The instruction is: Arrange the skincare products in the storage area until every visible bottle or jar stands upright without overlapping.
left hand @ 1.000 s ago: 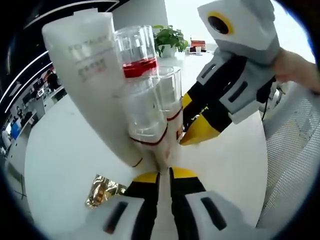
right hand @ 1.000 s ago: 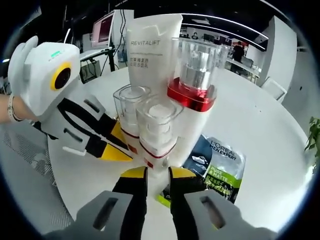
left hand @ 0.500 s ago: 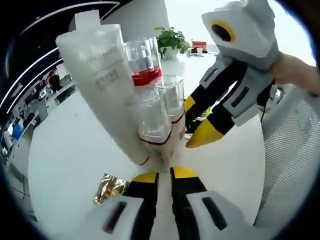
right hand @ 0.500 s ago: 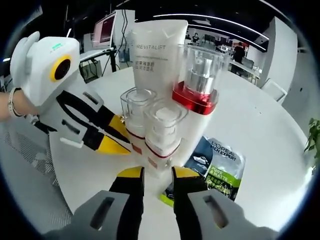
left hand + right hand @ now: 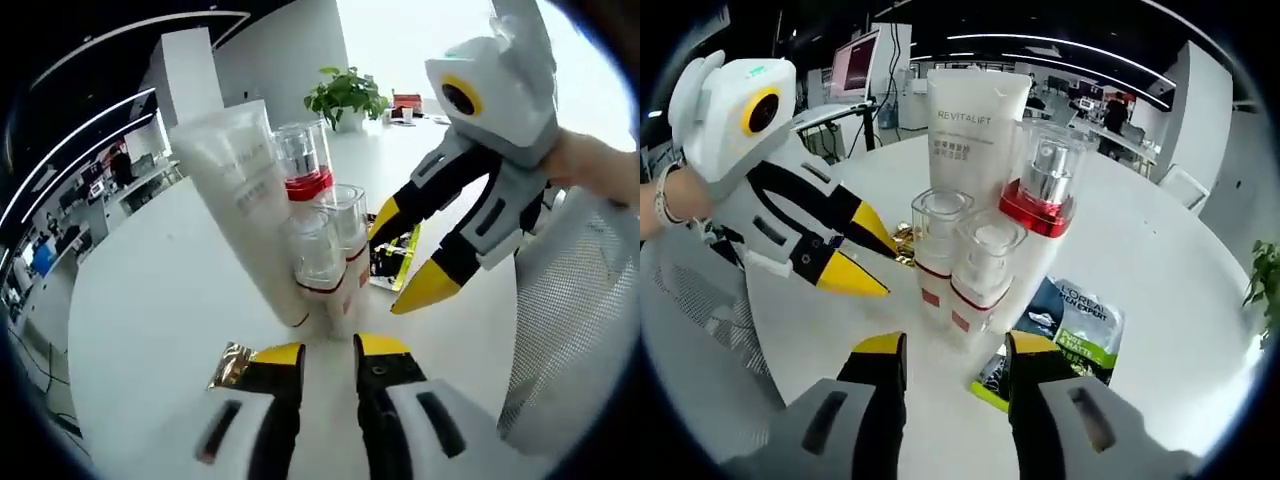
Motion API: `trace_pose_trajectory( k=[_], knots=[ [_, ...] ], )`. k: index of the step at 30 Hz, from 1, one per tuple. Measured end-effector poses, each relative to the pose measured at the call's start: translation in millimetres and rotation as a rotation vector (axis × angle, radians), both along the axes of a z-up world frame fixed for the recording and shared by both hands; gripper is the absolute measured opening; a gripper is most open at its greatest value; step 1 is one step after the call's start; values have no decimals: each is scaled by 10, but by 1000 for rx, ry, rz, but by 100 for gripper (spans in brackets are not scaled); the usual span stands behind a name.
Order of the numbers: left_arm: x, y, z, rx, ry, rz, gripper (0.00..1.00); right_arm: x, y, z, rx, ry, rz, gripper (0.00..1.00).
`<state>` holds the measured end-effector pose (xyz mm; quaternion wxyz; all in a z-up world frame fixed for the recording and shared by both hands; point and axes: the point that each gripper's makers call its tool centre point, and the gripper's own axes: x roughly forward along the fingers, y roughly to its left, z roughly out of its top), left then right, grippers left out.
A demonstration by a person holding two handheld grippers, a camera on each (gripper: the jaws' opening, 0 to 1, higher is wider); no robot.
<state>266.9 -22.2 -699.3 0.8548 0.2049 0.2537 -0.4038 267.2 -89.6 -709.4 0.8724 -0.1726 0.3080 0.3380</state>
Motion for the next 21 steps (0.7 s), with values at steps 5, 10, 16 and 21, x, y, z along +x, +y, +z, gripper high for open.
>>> trace_pose_trajectory(
  k=[5, 10, 16, 21],
  knots=[
    [-20, 116, 103, -20, -7, 38, 29, -73, 0, 2, -16, -5, -4, 55],
    [-66, 180, 191, -40, -11, 52, 36, -151, -16, 72, -7, -9, -10, 63],
    [-93, 315, 298, -58, -10, 96, 49, -290, 8, 133, -23, -6, -4, 73],
    [-181, 360, 405, -84, -5, 112, 53, -389, 51, 221, -10, -10, -6, 78]
  ],
)
